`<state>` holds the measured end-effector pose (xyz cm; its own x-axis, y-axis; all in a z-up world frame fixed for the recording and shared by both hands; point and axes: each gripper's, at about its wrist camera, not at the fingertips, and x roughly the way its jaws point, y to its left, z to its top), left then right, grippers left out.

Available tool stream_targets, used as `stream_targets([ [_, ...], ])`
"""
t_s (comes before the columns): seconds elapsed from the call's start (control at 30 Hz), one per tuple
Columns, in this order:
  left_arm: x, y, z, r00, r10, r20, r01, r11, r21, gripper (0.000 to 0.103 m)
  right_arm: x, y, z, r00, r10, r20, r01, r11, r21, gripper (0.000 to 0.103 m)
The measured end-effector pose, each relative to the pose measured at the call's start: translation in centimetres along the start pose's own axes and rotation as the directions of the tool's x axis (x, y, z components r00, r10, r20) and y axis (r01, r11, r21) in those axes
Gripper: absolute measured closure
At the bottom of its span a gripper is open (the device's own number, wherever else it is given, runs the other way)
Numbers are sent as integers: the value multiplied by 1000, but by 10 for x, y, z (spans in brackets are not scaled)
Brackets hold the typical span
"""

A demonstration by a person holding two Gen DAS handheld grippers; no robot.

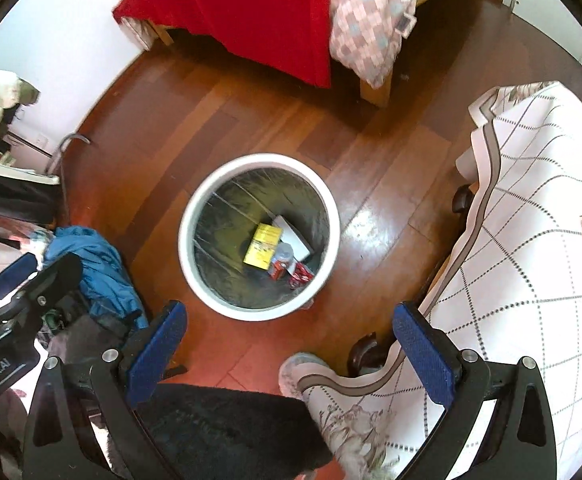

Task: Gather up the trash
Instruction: 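Swing both tools back toward the table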

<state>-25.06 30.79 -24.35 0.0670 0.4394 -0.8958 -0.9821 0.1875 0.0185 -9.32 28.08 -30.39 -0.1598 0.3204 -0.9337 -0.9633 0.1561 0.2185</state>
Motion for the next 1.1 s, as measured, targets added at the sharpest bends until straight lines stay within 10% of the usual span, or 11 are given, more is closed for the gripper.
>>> stream_targets([
  [0.67,-132,-39,-35,980,-21,196,17,1000,22,12,-167,-28,-71,935,229,272,-247,968,34,0],
  [1.1,-97,-249,-54,976,-195,100,158,942,297,12,-217,-225,-160,938,67,341,-207,896,393,0],
])
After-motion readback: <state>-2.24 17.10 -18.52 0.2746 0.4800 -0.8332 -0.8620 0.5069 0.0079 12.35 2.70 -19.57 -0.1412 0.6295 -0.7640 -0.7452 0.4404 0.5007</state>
